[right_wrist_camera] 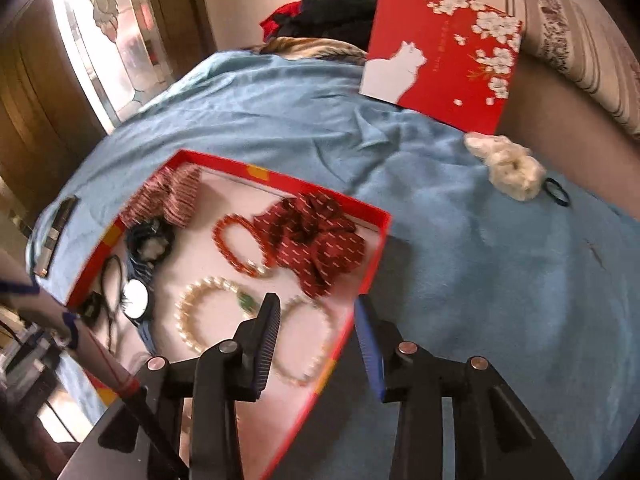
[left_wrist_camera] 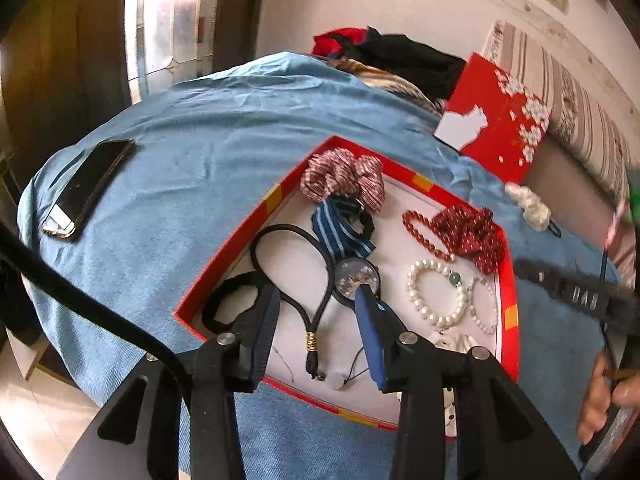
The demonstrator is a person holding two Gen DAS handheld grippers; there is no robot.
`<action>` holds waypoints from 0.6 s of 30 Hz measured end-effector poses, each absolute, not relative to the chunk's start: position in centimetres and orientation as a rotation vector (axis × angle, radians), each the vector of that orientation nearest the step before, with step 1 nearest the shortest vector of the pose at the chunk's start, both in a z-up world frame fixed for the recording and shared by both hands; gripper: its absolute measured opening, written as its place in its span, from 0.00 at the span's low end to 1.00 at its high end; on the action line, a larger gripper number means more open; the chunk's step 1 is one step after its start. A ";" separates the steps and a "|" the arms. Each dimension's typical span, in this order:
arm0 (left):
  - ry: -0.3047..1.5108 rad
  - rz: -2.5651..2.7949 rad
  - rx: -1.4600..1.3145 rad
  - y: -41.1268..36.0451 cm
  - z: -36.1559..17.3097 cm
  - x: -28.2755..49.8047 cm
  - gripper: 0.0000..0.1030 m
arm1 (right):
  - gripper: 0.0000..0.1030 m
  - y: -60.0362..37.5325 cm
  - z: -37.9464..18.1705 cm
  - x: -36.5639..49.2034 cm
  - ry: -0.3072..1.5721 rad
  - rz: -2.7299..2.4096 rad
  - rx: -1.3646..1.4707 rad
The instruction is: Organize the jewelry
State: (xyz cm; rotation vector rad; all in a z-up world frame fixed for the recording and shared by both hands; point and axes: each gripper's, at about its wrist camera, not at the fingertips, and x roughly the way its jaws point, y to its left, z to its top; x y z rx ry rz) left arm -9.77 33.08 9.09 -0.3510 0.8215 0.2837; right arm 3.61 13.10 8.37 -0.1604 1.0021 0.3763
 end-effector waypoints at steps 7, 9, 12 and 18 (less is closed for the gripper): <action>0.798 0.312 -0.357 32.8 9.4 -9.9 0.46 | 0.40 13.0 6.3 3.6 1.050 0.317 -0.161; 0.796 0.319 -0.333 32.3 9.5 -9.9 0.48 | 0.40 12.8 6.2 3.5 1.046 0.300 -0.165; 0.791 0.329 -0.290 31.5 9.7 -9.8 0.50 | 0.40 12.1 6.7 2.9 1.031 0.302 -0.151; 0.774 0.333 -0.240 30.0 10.1 -9.6 0.54 | 0.40 10.5 7.3 1.4 1.016 0.310 -0.121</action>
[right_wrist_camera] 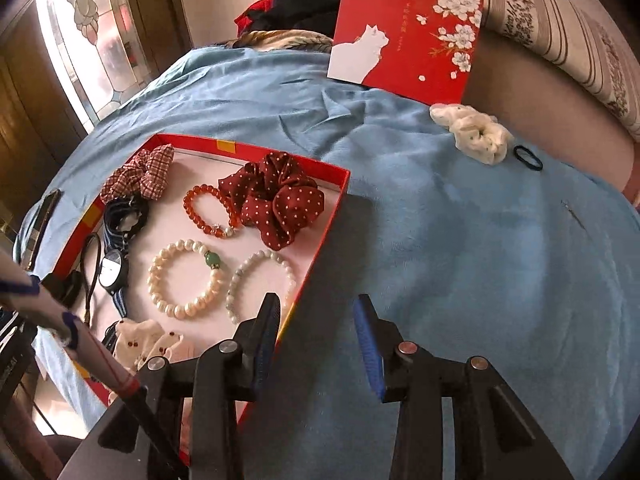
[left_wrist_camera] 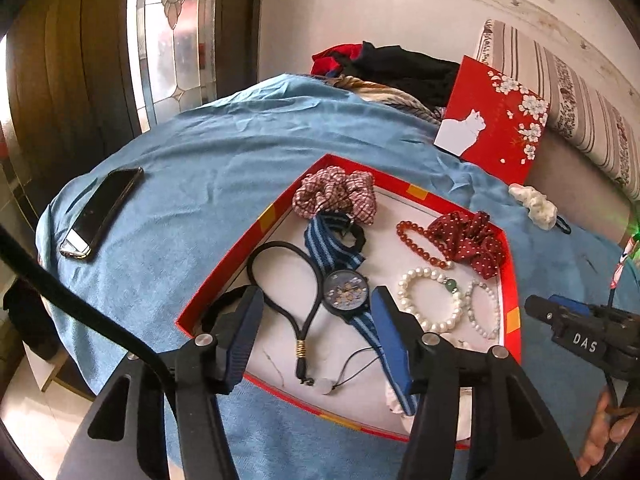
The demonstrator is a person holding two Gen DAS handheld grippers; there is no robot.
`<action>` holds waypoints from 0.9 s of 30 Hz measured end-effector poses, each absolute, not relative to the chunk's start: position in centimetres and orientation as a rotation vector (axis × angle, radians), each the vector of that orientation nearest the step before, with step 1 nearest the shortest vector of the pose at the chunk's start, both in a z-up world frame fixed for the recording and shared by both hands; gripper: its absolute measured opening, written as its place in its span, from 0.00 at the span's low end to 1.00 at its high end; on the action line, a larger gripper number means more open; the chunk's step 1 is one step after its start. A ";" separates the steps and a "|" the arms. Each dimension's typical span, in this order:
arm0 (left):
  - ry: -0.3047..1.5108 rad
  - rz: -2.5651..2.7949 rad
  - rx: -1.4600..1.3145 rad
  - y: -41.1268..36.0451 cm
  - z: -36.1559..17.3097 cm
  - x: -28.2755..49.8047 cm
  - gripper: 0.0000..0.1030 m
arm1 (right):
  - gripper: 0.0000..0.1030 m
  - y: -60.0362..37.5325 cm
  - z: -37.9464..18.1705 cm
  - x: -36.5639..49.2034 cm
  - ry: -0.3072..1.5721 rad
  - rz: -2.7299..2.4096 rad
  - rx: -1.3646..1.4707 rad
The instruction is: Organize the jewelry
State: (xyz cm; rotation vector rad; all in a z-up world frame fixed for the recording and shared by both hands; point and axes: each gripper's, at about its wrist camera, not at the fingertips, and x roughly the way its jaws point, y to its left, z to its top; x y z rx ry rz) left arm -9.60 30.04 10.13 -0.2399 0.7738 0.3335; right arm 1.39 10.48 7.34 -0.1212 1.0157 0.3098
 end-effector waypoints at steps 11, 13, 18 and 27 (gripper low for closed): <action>0.767 0.334 -0.175 28.3 10.4 -9.4 0.56 | 0.40 12.4 5.8 3.3 1.037 0.273 -0.123; 0.772 0.338 -0.175 28.5 10.3 -9.3 0.57 | 0.15 12.4 5.5 3.6 1.044 0.264 -0.147; 0.776 0.339 -0.195 29.2 10.2 -9.3 0.57 | 0.07 12.3 5.5 3.3 1.044 0.279 -0.146; 0.779 0.326 -0.187 30.1 10.1 -9.1 0.58 | 0.08 11.4 5.6 2.9 1.045 0.294 -0.118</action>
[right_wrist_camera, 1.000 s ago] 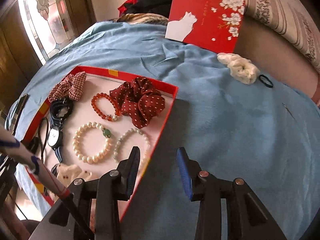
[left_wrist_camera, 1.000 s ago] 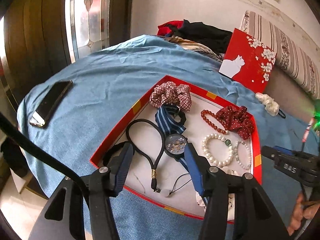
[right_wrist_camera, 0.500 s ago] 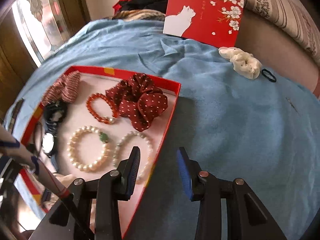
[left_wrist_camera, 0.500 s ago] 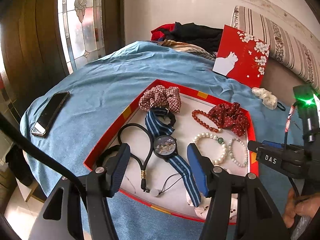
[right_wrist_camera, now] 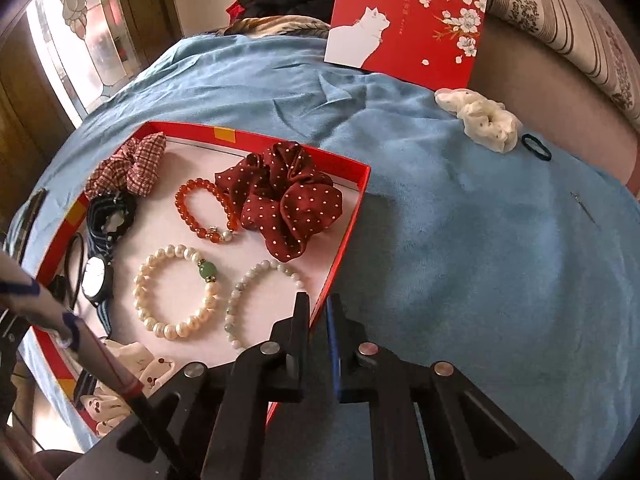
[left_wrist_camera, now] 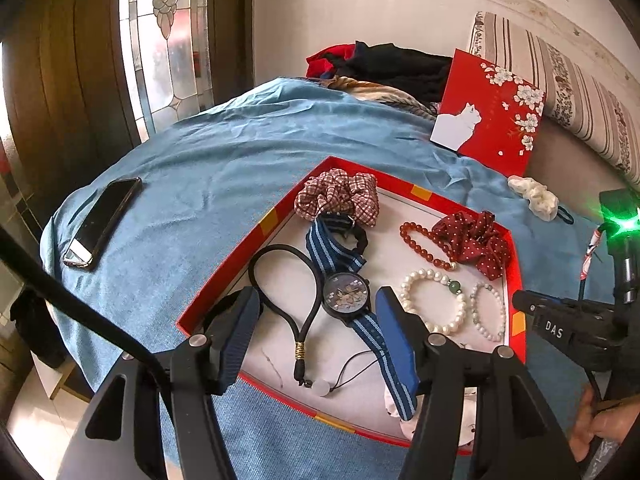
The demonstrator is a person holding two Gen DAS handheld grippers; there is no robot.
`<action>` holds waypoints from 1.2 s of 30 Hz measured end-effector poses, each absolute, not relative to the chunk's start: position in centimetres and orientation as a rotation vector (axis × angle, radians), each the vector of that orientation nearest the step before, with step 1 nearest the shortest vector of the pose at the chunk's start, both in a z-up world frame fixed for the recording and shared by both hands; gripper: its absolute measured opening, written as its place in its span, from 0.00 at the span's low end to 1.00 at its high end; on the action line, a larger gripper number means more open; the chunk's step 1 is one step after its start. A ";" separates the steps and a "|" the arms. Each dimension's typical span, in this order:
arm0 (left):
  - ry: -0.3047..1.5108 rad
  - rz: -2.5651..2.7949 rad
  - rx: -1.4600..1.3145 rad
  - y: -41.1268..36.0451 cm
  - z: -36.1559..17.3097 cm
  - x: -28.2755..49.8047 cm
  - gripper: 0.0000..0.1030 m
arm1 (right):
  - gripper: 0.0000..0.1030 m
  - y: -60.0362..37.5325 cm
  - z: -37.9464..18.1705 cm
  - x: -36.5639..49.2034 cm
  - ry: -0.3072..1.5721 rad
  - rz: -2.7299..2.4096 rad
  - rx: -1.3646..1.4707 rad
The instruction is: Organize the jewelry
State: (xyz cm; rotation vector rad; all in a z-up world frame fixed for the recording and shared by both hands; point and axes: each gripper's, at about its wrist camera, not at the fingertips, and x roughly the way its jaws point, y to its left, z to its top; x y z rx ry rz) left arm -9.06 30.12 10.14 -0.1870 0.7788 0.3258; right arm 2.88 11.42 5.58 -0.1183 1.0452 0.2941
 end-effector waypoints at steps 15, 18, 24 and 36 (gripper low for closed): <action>0.812 0.326 -0.206 30.5 9.6 -8.5 0.62 | 0.39 3.7 7.5 -2.3 0.995 0.283 0.002; 0.812 0.330 -0.199 30.4 9.6 -8.5 0.62 | 0.42 2.3 7.5 -3.5 0.981 0.264 -0.012; 0.800 0.333 -0.198 30.4 9.7 -8.5 0.62 | 0.48 0.3 7.4 -6.7 0.928 0.226 -0.082; 0.491 0.652 0.073 24.6 14.9 -16.1 0.99 | 0.55 -2.9 7.6 -14.2 0.834 0.172 -0.101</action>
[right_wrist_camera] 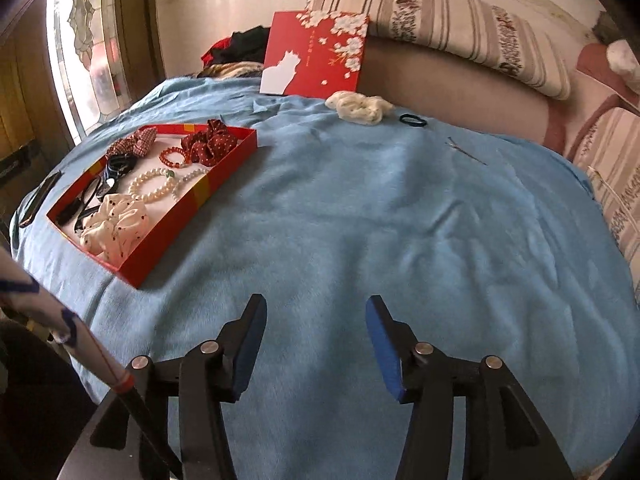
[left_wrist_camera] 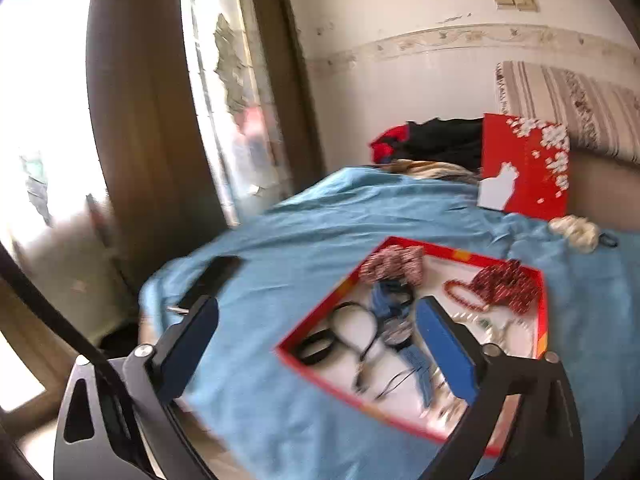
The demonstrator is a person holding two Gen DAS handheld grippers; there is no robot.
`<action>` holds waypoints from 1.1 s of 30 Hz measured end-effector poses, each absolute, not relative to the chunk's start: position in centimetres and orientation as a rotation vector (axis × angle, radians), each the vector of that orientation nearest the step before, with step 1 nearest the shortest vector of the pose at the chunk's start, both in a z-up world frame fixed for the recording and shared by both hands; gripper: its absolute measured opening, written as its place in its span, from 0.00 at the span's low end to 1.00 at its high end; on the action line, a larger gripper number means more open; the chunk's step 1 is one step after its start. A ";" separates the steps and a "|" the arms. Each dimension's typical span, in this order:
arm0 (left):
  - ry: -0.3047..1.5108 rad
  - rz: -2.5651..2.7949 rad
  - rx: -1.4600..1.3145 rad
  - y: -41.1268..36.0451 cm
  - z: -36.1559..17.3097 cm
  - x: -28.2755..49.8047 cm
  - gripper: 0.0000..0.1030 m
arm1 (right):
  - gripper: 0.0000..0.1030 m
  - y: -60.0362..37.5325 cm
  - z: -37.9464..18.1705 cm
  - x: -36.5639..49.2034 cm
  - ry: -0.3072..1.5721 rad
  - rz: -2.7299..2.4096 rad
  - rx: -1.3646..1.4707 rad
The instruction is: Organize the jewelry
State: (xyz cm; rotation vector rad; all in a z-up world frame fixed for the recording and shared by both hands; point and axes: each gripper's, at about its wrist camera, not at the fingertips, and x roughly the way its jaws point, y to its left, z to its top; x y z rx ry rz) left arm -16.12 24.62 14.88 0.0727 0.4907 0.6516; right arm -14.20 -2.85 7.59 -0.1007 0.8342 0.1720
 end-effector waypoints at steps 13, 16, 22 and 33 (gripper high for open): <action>0.335 0.542 -0.032 21.3 21.4 -24.6 1.00 | 0.60 -2.1 10.1 -17.9 0.759 0.225 -0.092; 0.383 0.441 -0.085 21.1 21.0 -25.1 1.00 | 0.61 -1.9 10.7 -18.5 0.752 0.241 -0.078; 0.526 0.382 -0.090 20.2 18.1 -24.2 1.00 | 0.64 -1.1 11.5 -19.9 0.726 0.267 -0.096; 0.714 0.336 -0.106 18.7 13.9 -22.5 1.00 | 0.66 -1.0 10.4 -19.1 0.771 0.217 -0.129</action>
